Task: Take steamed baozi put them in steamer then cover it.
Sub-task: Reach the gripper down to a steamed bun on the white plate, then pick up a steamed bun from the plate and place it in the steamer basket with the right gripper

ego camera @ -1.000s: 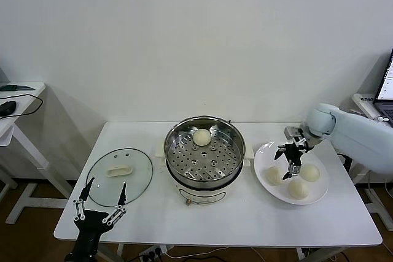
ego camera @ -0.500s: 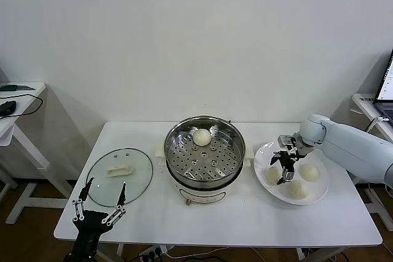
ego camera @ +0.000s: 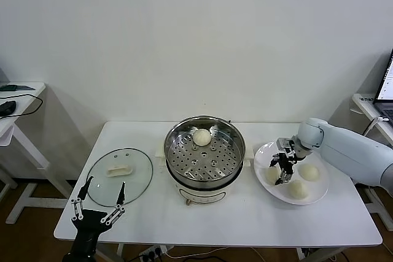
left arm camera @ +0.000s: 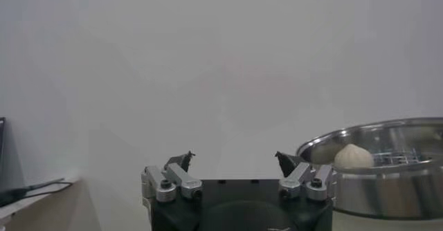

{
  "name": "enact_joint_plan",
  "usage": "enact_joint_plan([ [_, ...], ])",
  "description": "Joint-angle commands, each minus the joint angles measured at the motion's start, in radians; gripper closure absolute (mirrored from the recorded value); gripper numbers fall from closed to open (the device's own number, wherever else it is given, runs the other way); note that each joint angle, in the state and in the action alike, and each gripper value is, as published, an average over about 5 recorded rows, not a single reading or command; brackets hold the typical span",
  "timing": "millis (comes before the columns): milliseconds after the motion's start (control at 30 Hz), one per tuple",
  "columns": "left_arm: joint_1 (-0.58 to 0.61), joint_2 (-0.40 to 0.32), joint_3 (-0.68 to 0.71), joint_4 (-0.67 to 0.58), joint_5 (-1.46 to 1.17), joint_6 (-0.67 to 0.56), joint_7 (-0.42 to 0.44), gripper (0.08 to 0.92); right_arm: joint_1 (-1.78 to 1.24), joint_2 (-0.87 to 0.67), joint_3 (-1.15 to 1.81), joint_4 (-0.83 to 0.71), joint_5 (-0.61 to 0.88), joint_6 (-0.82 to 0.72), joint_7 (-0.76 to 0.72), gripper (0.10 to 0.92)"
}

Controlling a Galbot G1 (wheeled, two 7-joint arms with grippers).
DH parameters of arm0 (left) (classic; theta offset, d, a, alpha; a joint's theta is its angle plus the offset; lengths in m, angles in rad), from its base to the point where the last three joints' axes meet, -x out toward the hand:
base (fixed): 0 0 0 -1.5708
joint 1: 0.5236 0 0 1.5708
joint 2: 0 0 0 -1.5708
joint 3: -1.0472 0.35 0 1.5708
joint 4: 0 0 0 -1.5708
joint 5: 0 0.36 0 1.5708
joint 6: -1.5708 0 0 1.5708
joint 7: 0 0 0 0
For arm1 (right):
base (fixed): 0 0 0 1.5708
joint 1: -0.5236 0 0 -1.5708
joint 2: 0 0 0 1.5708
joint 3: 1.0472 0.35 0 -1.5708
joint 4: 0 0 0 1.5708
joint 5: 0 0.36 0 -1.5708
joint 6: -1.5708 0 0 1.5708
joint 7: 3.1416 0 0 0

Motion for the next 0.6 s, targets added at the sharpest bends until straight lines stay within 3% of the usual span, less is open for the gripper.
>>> enact_joint_plan([
  [33,-0.001,0.001,0.000,-0.003,0.000,0.003,-0.001,0.177,0.021,-0.005,0.005,0.009,-0.004,0.002,-0.003,0.365],
  [300,-0.006,0.008,0.008,-0.009,-0.001,0.006,-0.002,0.177,0.286,-0.012,-0.045,0.078,-0.001,0.050,-0.166,0.387],
  [600,-0.012,0.015,0.020,-0.018,-0.001,0.008,-0.004,0.177,0.661,0.179,-0.233,0.150,0.197,0.037,-0.317,0.373],
])
